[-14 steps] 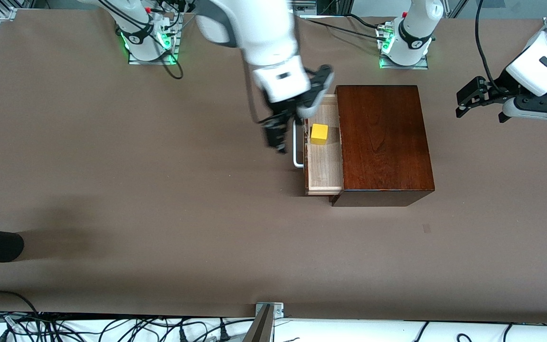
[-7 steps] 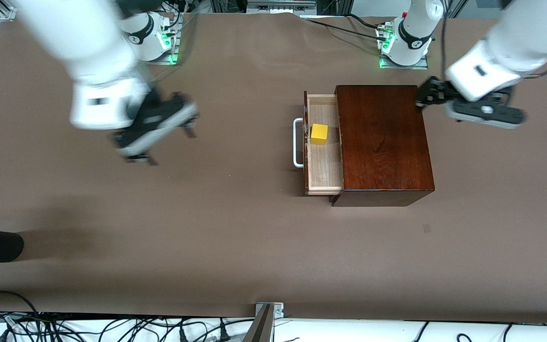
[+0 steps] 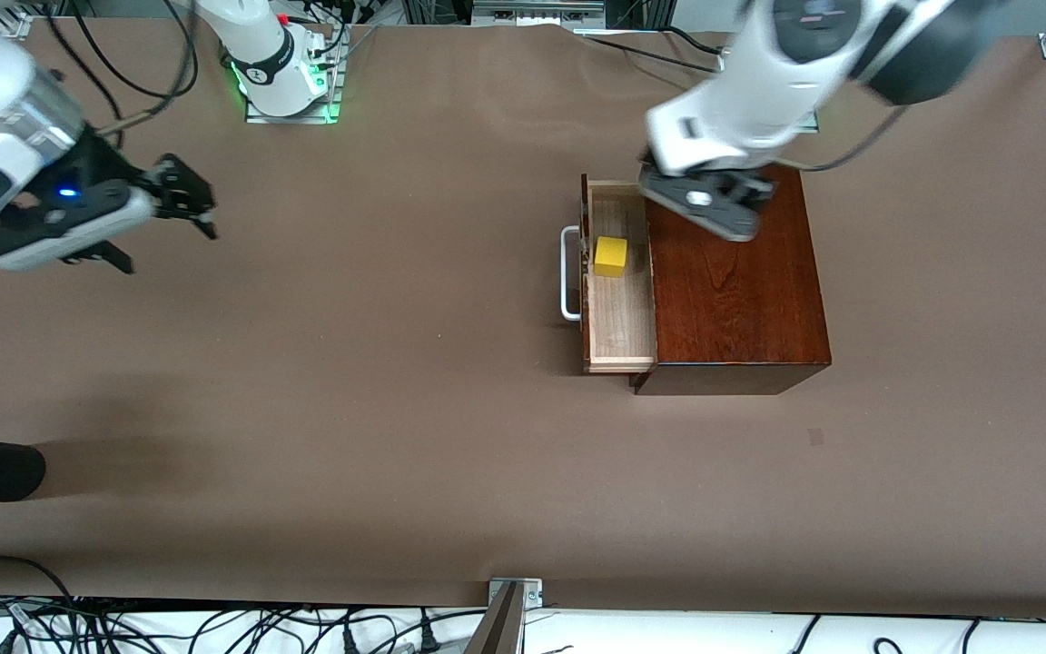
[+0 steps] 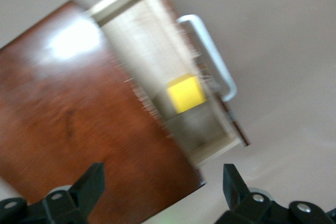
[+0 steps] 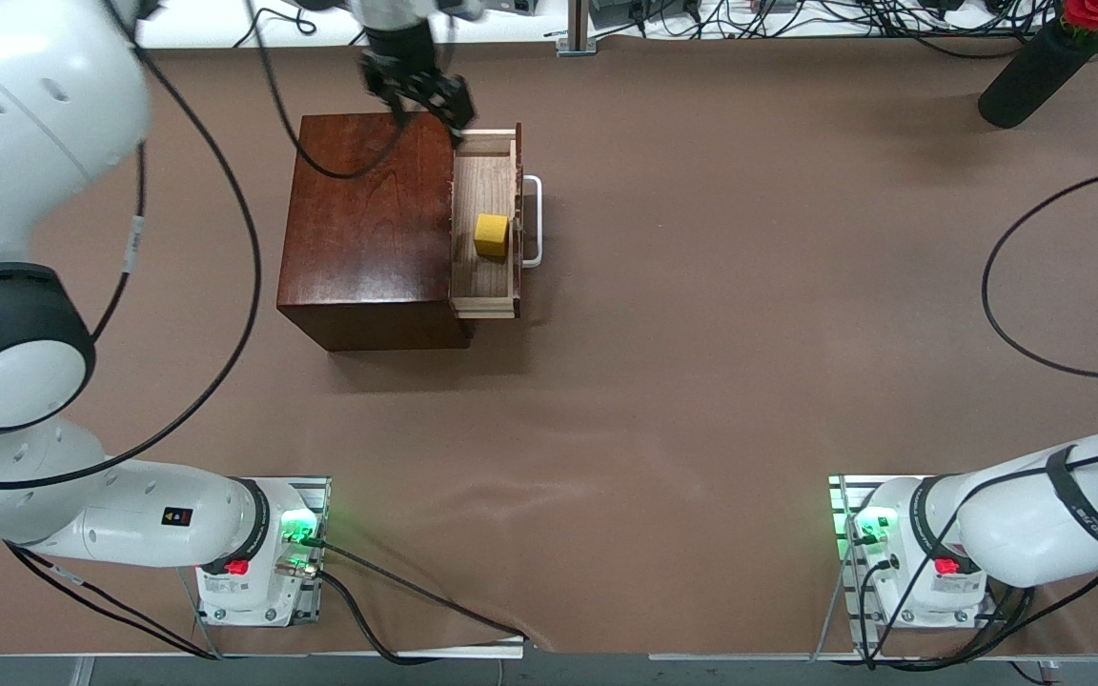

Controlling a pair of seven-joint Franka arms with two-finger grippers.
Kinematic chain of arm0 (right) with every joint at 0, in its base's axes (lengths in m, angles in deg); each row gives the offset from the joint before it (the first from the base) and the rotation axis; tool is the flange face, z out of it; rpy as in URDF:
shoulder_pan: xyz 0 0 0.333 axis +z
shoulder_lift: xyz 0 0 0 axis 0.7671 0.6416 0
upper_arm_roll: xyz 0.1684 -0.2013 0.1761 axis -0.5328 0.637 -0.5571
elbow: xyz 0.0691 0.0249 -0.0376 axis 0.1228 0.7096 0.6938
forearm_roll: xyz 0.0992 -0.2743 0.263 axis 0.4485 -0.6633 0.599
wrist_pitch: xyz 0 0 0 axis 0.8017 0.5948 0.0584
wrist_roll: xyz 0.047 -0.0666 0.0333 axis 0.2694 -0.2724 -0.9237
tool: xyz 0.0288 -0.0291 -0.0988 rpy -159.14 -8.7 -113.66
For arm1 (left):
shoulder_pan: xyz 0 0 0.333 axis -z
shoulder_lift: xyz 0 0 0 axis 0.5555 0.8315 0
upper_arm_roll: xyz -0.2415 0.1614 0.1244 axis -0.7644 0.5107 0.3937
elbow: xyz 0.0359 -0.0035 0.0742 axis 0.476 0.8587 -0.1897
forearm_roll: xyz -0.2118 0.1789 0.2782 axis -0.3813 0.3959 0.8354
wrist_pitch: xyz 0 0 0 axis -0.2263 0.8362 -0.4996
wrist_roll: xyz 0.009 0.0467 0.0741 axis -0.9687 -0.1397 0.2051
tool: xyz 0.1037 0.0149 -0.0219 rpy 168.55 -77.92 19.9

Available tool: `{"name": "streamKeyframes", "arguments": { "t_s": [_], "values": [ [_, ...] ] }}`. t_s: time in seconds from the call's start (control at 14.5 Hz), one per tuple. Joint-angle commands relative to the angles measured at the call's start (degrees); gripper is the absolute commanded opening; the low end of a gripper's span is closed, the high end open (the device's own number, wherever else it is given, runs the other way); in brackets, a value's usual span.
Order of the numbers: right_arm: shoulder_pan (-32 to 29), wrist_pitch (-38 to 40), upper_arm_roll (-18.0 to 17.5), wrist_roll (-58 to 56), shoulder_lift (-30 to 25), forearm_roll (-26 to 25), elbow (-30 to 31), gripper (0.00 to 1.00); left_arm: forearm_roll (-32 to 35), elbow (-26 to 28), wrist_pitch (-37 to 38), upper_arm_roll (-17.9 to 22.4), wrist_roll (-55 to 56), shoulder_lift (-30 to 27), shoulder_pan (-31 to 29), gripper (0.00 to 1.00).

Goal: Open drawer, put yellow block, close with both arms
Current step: 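Withdraw the right gripper while the left gripper reaches the drawer front, then push the drawer shut with the left gripper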

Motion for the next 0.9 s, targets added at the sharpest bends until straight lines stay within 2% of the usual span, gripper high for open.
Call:
{"name": "streamKeyframes", "arguments": {
  "t_s": [0.0,0.14,0.34,0.48,0.83],
  "values": [
    [-8.12,1.58,-6.64,4.14,-1.94,-0.04,3.59,1.00,0.32,-5.07,-2.56,-0.50,-11.18,8.76,3.74,1.00],
    [-12.00,3.43,-9.21,7.74,-2.03,-0.13,4.03,1.00,0.84,-8.68,-6.24,-0.33,-16.39,14.48,8.56,1.00],
    [-13.69,4.22,-9.83,8.28,-2.12,-0.66,4.47,1.00,8.91,-10.98,-13.18,-0.24,-22.11,20.12,14.37,1.00],
    [-13.69,5.27,-9.74,11.52,-2.12,-0.57,4.91,1.00,14.36,-10.89,-17.76,-0.24,-28.93,23.19,15.71,1.00],
    [-13.43,4.84,-9.92,14.61,-1.68,-1.88,4.65,1.00,20.36,-10.37,-21.38,-0.15,-39.95,28.92,16.50,1.00]
  ]
}}
